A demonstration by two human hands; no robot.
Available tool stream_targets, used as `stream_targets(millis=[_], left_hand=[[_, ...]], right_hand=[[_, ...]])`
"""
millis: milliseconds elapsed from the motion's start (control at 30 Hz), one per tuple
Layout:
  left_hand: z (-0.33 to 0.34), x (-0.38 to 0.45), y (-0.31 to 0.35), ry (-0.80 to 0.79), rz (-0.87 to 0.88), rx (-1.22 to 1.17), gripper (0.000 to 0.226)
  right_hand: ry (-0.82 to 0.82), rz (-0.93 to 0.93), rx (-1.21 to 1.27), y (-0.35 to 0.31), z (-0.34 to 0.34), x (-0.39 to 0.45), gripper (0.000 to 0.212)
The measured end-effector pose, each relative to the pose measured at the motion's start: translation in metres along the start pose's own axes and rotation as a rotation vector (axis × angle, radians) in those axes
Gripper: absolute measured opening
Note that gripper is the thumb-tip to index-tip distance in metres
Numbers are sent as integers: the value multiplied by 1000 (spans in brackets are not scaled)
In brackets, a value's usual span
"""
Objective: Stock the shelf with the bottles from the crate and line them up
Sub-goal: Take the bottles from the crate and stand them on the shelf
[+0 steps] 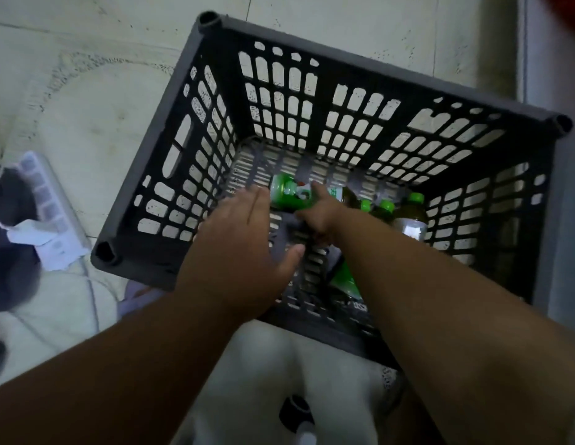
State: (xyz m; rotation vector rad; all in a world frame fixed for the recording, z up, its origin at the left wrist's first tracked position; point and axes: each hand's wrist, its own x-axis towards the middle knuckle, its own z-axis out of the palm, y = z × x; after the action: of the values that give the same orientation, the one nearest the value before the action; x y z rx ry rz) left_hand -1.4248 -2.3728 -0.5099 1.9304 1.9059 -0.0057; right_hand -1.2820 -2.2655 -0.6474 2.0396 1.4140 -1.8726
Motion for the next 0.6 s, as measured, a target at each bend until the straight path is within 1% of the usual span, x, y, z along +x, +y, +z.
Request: stream_targets(millis=[100,167,200,267,300,367,400,433,467,567,600], left_hand=[[0,0,1,7,5,15,85],[0,2,0,8,14,15,87],[0,2,0,-1,17,9,87],[0,1,0,-5,16,-2,88],[0,1,0,-1,17,-6,88],[0,0,1,-8,15,-10,88],[0,-1,1,-11,10,-13,88],[1,0,0,-5,7,-17,88],[2,1,0,1,8,-20,88],[2,1,0,8,31,-18,88],[3,0,0,10,33,-23,87]], right_hand=[[88,25,-144,21,5,-13,58],[148,123,-115,36,6,-16,46],[163,203,32,38,6,-14,44],[126,443,575,32,8,0,46],[96,530,729,30,10,13,54],[-5,583,758,30,19,36,70],[-8,576,717,32,24,46,77],[-24,572,743,35,30,55,82],[-4,573,746,35,32,54,83],[30,511,796,47,34,54,67],[89,487,764,43,32,41,70]])
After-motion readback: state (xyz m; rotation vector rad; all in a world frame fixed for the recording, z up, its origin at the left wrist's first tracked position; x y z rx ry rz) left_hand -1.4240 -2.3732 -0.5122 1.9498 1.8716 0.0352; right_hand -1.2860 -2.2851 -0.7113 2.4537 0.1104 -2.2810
